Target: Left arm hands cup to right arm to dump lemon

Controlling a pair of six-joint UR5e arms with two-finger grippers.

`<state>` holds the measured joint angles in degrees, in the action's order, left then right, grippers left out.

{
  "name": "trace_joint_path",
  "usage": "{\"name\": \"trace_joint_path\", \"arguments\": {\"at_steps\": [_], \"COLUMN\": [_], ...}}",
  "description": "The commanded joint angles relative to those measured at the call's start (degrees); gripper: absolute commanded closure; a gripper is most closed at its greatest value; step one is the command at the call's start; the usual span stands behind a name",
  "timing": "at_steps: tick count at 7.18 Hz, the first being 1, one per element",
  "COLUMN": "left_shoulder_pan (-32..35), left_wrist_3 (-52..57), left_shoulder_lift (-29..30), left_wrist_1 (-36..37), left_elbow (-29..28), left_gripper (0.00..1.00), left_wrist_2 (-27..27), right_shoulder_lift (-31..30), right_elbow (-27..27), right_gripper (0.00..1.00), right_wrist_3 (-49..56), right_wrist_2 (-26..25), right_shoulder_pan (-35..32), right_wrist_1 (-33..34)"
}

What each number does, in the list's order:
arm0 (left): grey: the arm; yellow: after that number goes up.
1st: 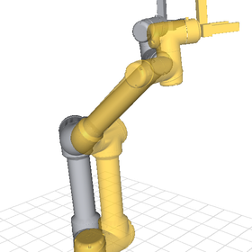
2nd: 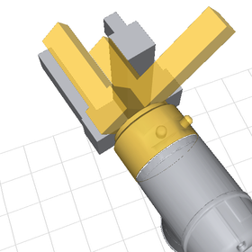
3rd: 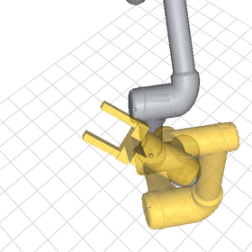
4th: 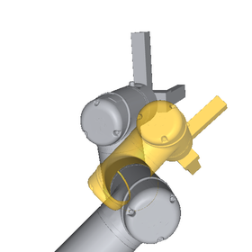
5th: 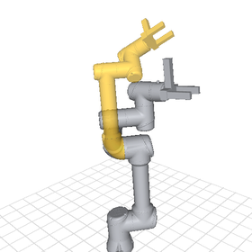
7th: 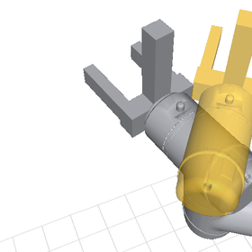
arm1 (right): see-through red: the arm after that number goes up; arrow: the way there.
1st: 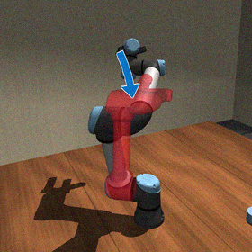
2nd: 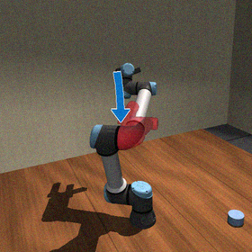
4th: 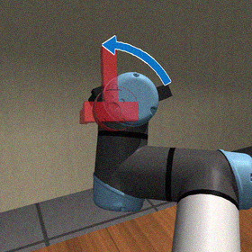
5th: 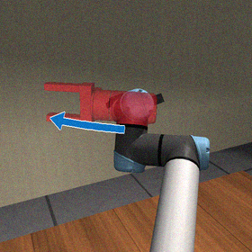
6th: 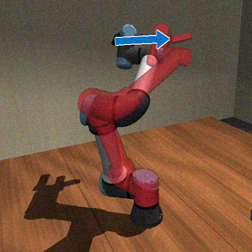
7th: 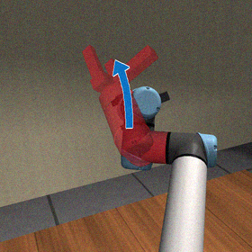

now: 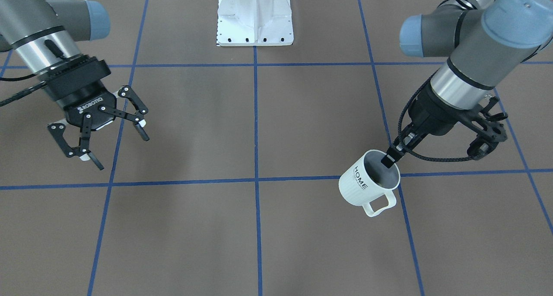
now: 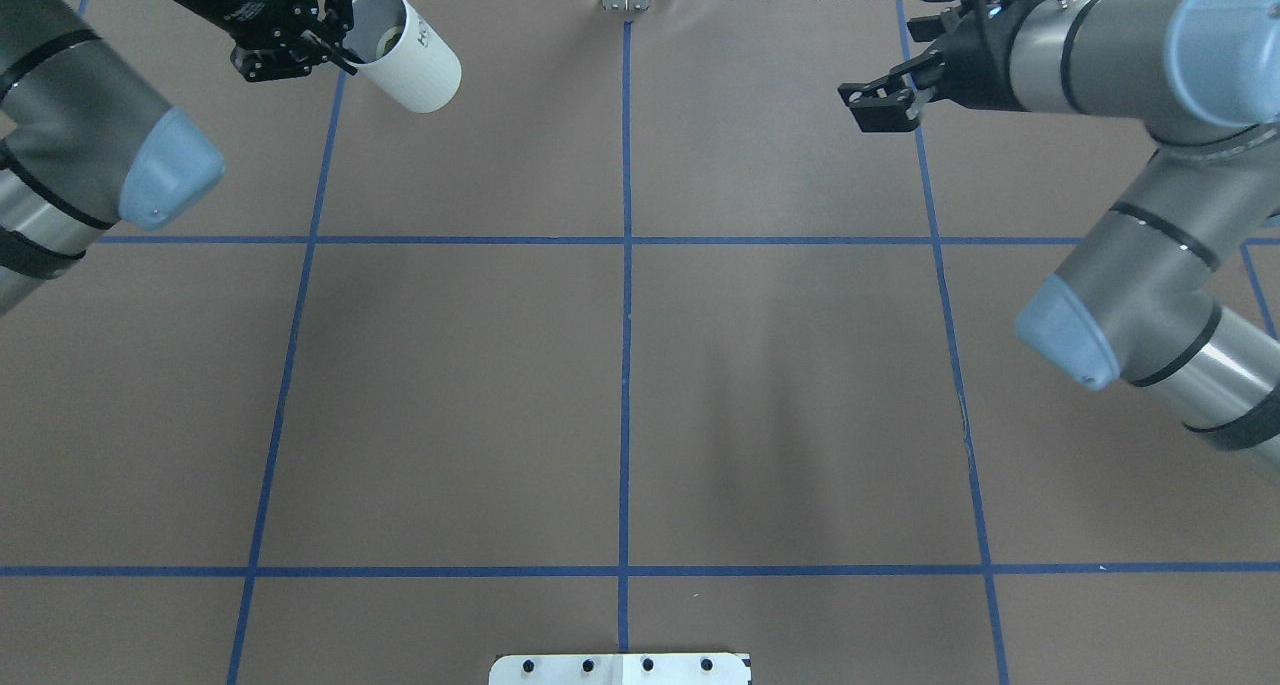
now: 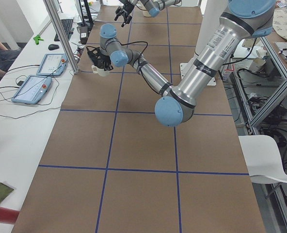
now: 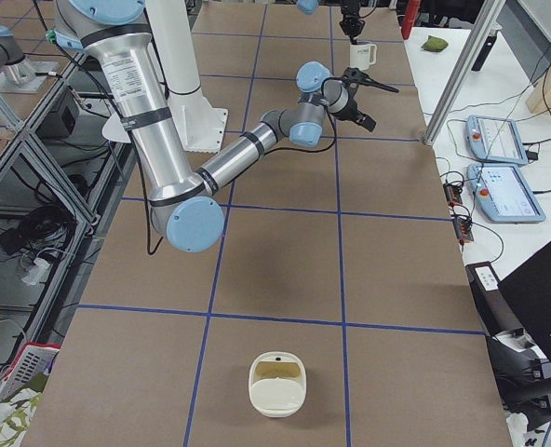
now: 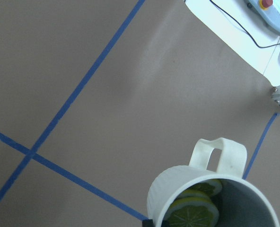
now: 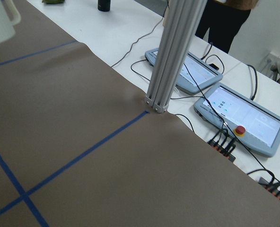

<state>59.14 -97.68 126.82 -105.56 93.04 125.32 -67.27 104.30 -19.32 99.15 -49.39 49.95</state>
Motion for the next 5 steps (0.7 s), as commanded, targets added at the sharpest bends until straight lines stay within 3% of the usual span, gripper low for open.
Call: {"name": "trace_joint_path", "arguments": {"at_steps": [1,4,5], "left_shoulder_pan": [-1.9,-5.3,-6.4], "left_wrist_3": [-7.1,-10.5,-12.1], "left_shoulder_lift": [4.7,7.2,8.1], "left_wrist_1": [0.0,-0.2,-0.2], "left_elbow": [-1.5,-1.5,-1.5], "left_gripper": [1.00,1.00,1.00], "left_wrist_2": [-0.2,-0.1,-0.1], "right_shoulder_lift": [1.9,8.6,9.6], "right_elbow": [-1.6,-11.5,-12.5], "right_gripper": [0.04,0.05,0.07], "right_wrist_3": [0.0,0.0,-0.1], "right_wrist_2": [-17.1,-33.0,-36.1], "right_shoulder_pan": [10.1,18.3,19.8], "right_wrist_1": [-8.3,-18.7,-18.8]}}
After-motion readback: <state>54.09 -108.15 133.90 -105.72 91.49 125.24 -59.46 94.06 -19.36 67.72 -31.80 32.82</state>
